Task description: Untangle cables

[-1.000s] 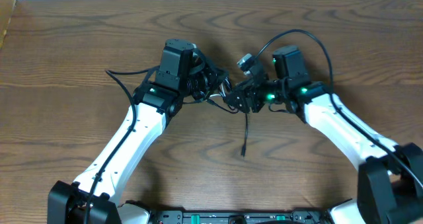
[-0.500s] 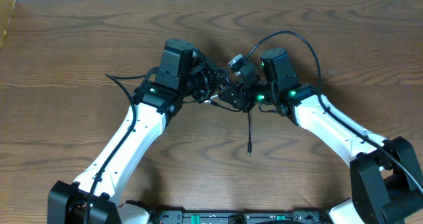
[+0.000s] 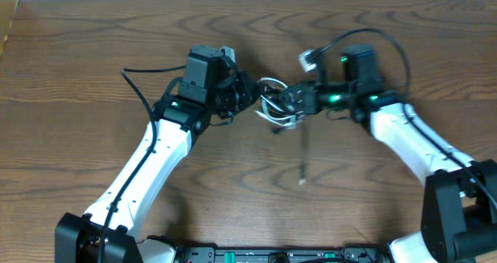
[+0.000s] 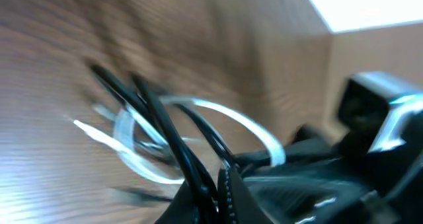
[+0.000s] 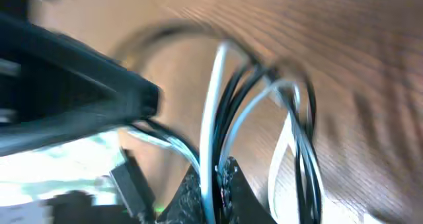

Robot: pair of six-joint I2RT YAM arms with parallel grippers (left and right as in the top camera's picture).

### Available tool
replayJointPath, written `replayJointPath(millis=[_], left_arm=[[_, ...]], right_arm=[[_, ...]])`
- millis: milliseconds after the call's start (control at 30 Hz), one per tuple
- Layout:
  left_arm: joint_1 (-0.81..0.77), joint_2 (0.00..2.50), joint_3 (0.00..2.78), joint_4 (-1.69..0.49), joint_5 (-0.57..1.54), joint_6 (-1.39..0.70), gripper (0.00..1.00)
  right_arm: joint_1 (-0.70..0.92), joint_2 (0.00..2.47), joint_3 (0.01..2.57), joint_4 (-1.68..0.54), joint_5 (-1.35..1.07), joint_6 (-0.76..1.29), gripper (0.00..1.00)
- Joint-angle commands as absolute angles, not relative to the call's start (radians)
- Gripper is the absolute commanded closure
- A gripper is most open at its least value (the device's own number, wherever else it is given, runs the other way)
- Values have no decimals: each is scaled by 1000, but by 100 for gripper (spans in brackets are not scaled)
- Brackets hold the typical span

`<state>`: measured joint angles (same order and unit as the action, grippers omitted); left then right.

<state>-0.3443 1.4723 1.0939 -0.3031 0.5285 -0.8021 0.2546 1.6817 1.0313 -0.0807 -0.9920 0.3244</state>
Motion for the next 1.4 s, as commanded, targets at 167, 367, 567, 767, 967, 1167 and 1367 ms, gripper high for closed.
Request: replayJointPath(millis=[167,367,567,767,967,1167,1367], left_arm=[[-353,1485,1094,-411,537,-630,92],[-369,1509,1094,-411,475,-662,92],[-333,1509,1094,-416,457,-551,92],[-302,1509,1094,-492,450,-416,92],[-297,1509,1094,-618,334,-295,92],[-297,1509,1094,-677,241,-220,92],[-297,1509,1094,-664,271,-199,77]], right_arm=[[92,1659,1040,-70,-1124,366,99],[95,1659,1040,-89,-1049,366,99],[80,1655,1042,-115,-947,366,99],[15,1588,1073,-107,-942,395,99],[-131,1443,1104,-91,-857,515,99],[-242,1314,1105,-86,-836,569,99],[-243,1275,1105,-197,-836,532,99]])
